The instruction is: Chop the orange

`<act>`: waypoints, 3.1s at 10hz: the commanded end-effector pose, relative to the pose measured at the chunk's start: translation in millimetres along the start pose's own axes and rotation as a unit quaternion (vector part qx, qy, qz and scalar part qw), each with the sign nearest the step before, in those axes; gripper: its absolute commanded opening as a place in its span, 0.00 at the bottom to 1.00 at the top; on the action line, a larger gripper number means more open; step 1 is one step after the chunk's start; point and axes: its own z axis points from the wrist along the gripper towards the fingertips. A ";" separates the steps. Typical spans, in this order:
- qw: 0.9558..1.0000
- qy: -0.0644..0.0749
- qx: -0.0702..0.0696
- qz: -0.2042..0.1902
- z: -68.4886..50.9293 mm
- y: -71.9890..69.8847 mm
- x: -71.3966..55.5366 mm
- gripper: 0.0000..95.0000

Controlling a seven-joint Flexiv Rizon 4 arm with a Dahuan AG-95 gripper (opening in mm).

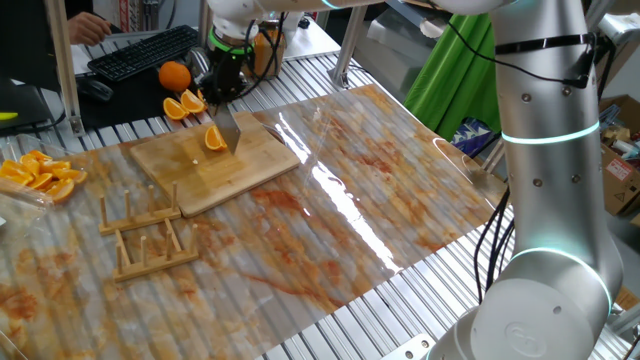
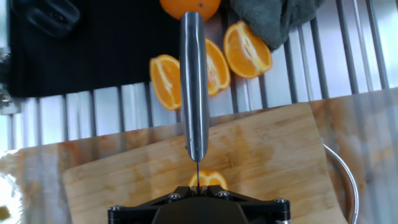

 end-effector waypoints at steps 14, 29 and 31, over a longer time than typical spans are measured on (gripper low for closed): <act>1.000 0.002 -0.003 0.026 18.4 -6.7 0.3 0.00; 0.999 0.003 -0.001 0.033 23.2 -6.8 0.8 0.00; 0.999 0.004 0.000 0.036 20.8 -7.2 0.6 0.00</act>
